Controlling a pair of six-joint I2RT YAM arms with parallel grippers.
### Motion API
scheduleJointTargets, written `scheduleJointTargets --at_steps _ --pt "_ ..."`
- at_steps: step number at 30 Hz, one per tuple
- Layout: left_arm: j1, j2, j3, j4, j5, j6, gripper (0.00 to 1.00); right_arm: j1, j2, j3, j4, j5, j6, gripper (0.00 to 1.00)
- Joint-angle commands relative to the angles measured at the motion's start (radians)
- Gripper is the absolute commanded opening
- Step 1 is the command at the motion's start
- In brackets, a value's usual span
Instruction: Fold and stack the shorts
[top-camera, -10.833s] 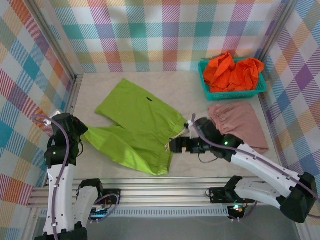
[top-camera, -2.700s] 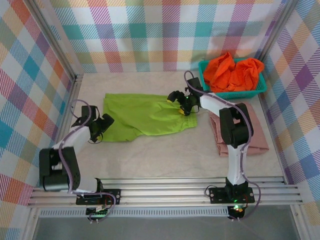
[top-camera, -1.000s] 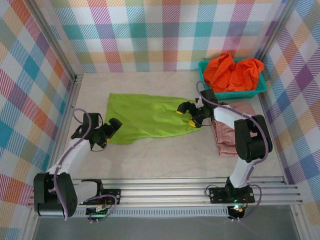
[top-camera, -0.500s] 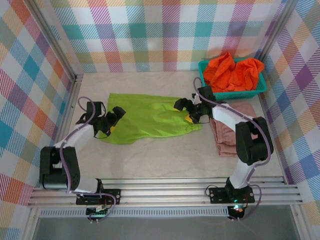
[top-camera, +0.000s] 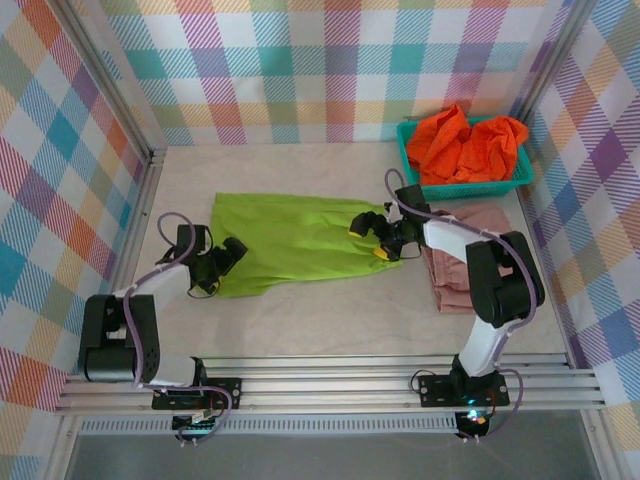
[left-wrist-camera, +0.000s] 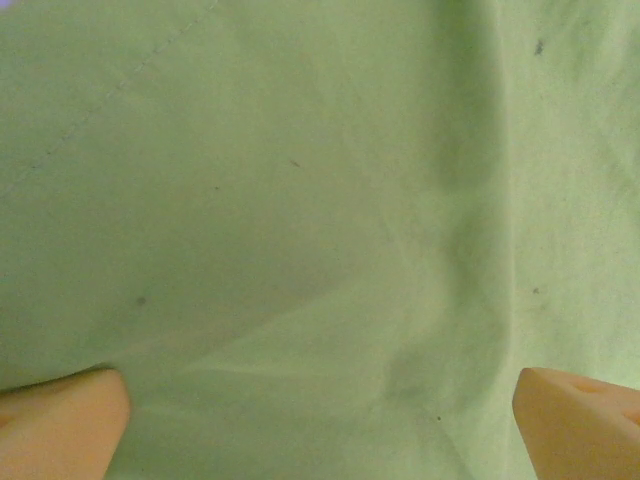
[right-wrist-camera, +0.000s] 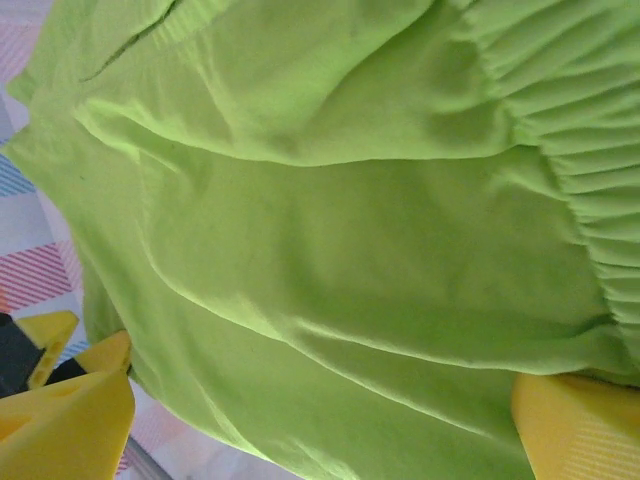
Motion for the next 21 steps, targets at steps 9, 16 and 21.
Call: scheduleJointTargets --at_steps 9,16,21 --pt "0.068 -0.357 -0.044 -0.336 -0.098 0.053 1.0 0.072 -0.257 -0.185 -0.056 0.01 0.041 0.97" --pt "0.062 -0.427 0.114 -0.305 0.069 0.03 1.0 0.056 -0.277 0.007 -0.117 0.077 -0.041 0.98" --pt "0.037 -0.349 0.052 -0.166 0.096 -0.021 1.0 0.032 -0.113 0.156 -0.107 0.023 -0.043 0.98"
